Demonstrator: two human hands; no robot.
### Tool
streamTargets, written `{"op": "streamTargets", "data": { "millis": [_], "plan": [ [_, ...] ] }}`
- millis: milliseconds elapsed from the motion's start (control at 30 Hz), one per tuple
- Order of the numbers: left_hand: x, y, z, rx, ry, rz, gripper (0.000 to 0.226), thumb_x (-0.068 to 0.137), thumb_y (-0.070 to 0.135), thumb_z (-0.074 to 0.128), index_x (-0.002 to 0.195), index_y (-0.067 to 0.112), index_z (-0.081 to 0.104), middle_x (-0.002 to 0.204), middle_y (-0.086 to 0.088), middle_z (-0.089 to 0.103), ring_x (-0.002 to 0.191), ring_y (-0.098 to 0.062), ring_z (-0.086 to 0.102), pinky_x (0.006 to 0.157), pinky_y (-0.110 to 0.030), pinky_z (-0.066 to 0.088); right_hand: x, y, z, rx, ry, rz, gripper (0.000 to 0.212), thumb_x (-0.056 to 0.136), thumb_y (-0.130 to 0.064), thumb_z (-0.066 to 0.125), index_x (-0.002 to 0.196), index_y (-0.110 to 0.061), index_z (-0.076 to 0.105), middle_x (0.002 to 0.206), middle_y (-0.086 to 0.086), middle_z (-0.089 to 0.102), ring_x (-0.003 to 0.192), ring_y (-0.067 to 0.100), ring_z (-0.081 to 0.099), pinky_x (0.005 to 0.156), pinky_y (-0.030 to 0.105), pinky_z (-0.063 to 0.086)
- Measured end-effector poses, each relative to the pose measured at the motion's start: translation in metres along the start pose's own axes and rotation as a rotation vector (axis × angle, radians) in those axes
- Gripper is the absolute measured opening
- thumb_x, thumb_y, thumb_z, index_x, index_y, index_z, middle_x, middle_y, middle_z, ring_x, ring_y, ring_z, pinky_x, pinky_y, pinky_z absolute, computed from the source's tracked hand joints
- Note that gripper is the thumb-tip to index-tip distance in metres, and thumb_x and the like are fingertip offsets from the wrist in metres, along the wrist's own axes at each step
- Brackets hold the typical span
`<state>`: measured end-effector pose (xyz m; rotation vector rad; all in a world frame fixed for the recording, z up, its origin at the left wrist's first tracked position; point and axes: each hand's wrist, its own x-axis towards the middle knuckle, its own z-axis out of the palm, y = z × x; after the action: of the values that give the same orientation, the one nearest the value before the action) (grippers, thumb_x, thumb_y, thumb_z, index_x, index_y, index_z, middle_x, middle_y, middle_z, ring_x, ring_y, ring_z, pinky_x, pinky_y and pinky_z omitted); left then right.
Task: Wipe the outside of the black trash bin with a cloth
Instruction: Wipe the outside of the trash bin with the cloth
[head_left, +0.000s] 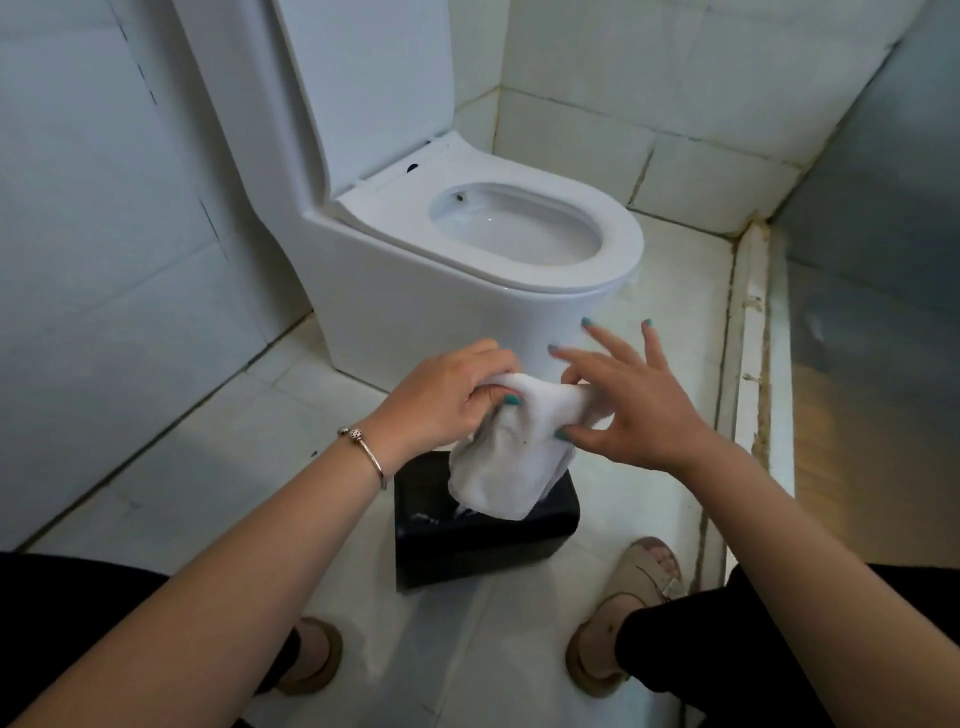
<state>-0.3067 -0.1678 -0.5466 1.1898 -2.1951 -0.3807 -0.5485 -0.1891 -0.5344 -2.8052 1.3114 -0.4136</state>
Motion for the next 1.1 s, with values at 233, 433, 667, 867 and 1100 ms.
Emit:
{"op": "streamTargets", "data": {
  "millis": [233, 433, 667, 867, 1100],
  "plan": [
    [-0.001, 0.007, -0.013, 0.116, -0.009, -0.142, 0.015, 0.095, 0.035, 0.054, 0.091, 0.021, 0.055, 0.075, 0.011, 0.051, 0.07, -0.018, 0.051, 0.058, -0.033, 0.039, -0.001, -0.025, -0.002, 0.447, 0.077, 0.439, 0.024, 0.077, -0.029, 0.072, 0.083, -0.027, 0.049, 0.073, -0.007, 0.06, 0.069, 0.014, 0.056, 0.056, 0.03, 0.045],
    [-0.003, -0.003, -0.021, -0.287, 0.0, -0.459, 0.026, 0.075, 0.041, 0.08, 0.086, 0.021, 0.068, 0.08, 0.007, 0.068, 0.072, -0.006, 0.06, 0.064, -0.02, 0.044, 0.001, -0.026, -0.007, 1.074, 0.162, 0.691, 0.025, 0.069, -0.014, 0.085, 0.087, -0.012, 0.068, 0.081, 0.001, 0.071, 0.074, 0.015, 0.068, 0.062, 0.029, 0.054],
    [-0.029, -0.016, -0.015, -0.52, -0.165, -0.636, 0.029, 0.07, 0.01, 0.085, 0.097, 0.013, 0.073, 0.094, 0.0, 0.075, 0.087, -0.014, 0.069, 0.081, -0.028, 0.055, -0.012, -0.022, 0.003, 1.434, 0.095, 0.862, 0.027, 0.082, -0.02, 0.073, 0.107, -0.009, 0.067, 0.099, 0.009, 0.074, 0.094, 0.028, 0.07, 0.081, 0.041, 0.057],
    [-0.035, -0.013, 0.002, -0.809, 0.022, -0.709, 0.025, 0.081, 0.014, 0.073, 0.106, 0.017, 0.069, 0.097, 0.0, 0.075, 0.085, -0.012, 0.069, 0.075, -0.025, 0.051, -0.018, -0.023, 0.008, 1.396, -0.032, 0.911, 0.024, 0.093, -0.038, 0.06, 0.114, -0.027, 0.06, 0.105, -0.002, 0.072, 0.091, 0.017, 0.07, 0.069, 0.041, 0.057],
    [-0.034, -0.001, 0.013, -1.048, 0.244, -0.952, 0.032, 0.092, 0.013, 0.061, 0.124, 0.008, 0.057, 0.1, -0.009, 0.069, 0.085, -0.02, 0.063, 0.066, -0.027, 0.048, -0.021, -0.02, 0.004, 1.675, -0.107, 0.778, 0.076, 0.088, 0.011, 0.051, 0.134, -0.047, 0.035, 0.118, 0.01, 0.064, 0.097, 0.028, 0.068, 0.082, 0.045, 0.056]
  ]
}}
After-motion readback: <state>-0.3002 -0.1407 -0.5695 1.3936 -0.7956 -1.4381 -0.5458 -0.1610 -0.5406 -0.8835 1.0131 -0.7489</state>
